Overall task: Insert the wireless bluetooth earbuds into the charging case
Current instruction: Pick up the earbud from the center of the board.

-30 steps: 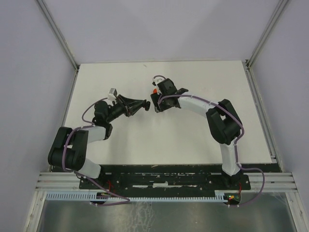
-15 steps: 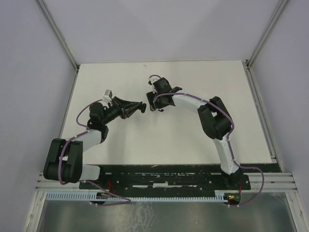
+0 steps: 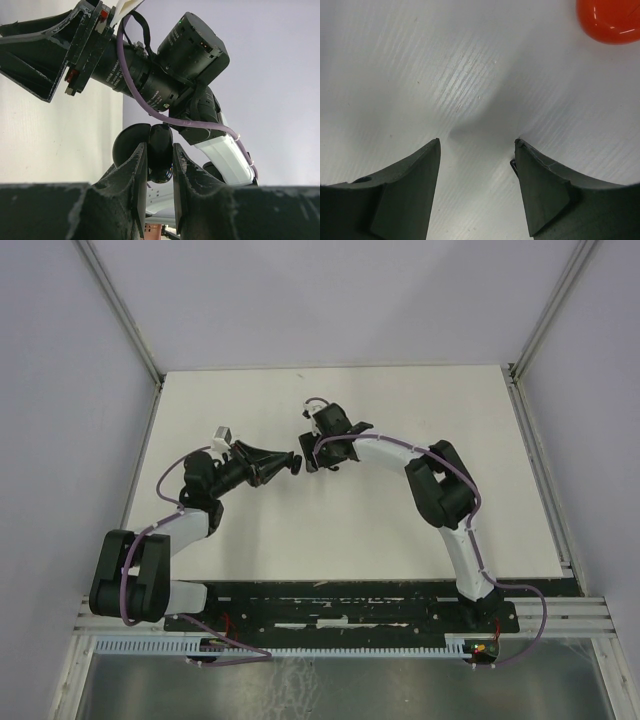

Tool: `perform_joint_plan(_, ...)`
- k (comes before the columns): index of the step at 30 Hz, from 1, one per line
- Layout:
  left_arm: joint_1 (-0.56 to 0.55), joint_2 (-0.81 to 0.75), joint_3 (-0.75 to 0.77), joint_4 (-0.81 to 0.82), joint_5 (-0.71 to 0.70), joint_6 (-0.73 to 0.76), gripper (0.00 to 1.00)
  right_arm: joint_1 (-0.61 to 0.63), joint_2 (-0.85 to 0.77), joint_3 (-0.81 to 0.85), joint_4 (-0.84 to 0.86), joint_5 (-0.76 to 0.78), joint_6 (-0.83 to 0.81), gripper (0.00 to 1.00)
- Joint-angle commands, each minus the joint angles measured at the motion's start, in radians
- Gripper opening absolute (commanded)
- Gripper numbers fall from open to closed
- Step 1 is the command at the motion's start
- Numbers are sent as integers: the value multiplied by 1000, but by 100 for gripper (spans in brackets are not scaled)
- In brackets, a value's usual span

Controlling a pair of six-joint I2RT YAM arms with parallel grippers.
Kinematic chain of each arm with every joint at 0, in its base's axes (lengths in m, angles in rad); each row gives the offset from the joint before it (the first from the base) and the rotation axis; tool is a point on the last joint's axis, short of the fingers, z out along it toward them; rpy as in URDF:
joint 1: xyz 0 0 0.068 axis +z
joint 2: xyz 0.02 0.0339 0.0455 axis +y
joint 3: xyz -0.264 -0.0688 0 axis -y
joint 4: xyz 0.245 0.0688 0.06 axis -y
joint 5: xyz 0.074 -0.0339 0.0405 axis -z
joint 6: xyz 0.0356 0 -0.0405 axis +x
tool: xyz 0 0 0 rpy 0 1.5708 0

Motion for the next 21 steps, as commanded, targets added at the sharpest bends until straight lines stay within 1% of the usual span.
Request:
perform_joint_plan(1, 7, -12, 11, 27, 16, 66, 3, 11, -41, -43, 39, -13, 14, 69)
perform_joint_plan(21, 7, 38, 33, 32, 10, 76, 3, 12, -171, -262, 89, 2, 13, 69)
